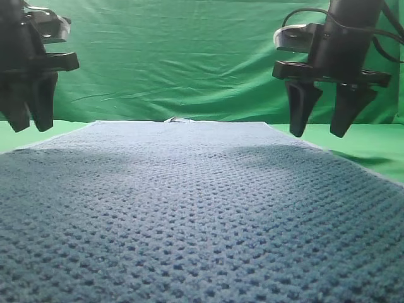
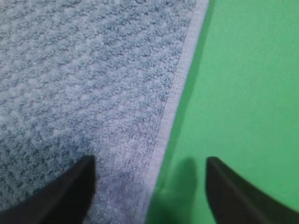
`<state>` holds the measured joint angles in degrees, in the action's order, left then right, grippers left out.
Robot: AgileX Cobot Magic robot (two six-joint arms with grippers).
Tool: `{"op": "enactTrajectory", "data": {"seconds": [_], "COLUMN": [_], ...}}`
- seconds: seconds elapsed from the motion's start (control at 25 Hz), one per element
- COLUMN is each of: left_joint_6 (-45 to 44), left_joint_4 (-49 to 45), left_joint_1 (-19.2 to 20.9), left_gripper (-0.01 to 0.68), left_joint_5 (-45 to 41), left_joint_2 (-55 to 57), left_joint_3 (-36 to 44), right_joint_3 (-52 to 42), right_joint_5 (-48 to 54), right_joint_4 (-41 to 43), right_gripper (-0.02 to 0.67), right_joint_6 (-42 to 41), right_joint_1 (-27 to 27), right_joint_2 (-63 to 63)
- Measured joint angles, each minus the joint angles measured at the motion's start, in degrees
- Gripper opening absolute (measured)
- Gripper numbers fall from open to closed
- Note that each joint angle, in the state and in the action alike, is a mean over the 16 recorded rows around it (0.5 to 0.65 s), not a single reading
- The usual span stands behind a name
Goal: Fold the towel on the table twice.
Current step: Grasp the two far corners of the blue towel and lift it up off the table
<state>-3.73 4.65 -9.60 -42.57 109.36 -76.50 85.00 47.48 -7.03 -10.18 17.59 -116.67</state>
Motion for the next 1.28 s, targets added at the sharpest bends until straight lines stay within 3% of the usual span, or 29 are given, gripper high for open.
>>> {"op": "enactTrajectory", "data": {"seconds": [0.24, 0.44, 1.0, 1.16, 1.28], "left_joint_6": [2.0, 3.4, 3.8, 3.8, 3.8], "left_joint_4": [-1.3, -2.7, -3.4, -2.6, -1.9], "left_joint_1": [0.0, 0.0, 0.0, 0.0, 0.0], "left_gripper": [0.542, 0.637, 0.626, 0.568, 0.482], "left_joint_5": [0.6, 0.7, 0.8, 0.8, 0.8], "left_joint_2": [0.2, 0.7, 4.5, 4.8, 4.9], "left_joint_3": [0.0, -0.1, -0.7, -0.9, -1.0], "right_joint_3": [0.1, 0.1, 0.7, 0.9, 1.1], "right_joint_5": [-1.1, -2.0, -3.9, -3.6, -3.0], "right_joint_4": [0.0, 0.0, 1.5, 1.6, 1.5], "right_gripper": [0.596, 0.646, 0.606, 0.580, 0.529], "right_joint_6": [-1.1, -1.7, -3.8, -4.0, -4.0], "right_joint_1": [0.0, 0.3, 2.6, 2.9, 2.9], "right_joint_2": [-0.8, -1.8, -3.5, -3.8, -3.9]}}
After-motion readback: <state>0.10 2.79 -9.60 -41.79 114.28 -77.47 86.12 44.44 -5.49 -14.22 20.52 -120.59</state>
